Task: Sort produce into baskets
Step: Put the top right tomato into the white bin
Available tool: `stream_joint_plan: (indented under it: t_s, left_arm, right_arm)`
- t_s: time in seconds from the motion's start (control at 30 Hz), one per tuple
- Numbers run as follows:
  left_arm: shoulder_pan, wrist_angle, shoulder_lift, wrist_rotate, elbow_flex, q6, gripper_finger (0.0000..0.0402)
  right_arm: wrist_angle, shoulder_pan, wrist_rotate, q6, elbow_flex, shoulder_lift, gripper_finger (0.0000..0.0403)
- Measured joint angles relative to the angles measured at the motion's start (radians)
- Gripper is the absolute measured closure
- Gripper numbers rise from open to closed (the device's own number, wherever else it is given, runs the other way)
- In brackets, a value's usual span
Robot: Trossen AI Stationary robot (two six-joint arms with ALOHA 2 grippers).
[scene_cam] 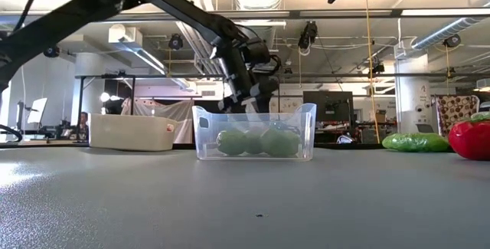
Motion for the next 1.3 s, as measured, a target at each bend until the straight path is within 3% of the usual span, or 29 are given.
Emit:
stream_joint_plan:
  t_s: [0.57, 0.93, 1.17, 1.3]
  left_arm:
    - [-0.016, 0.036, 0.026, -0.026, -0.051, 0.008, 0.0055]
    - [-0.016, 0.055, 0.007, -0.023, -0.099, 0.007, 0.0101]
    - [-0.02, -0.028, -0.156, -0.04, -0.109, 0.02, 0.0107]
    - [-0.028, -0.06, -0.292, -0.112, -0.165, 0.039, 0.0108]
  right_arm:
    - [0.001, 0.0, -0.002, -0.025, 0.0, 0.0, 0.0033]
    - [0.001, 0.0, -0.002, -0.014, 0.0, 0.0, 0.0033]
    - [0.018, 0.0, -0.002, -0.024, 0.0, 0.0, 0.0033]
    - [0.034, 0.0, -0.002, -0.006, -0.002, 0.002, 0.0033]
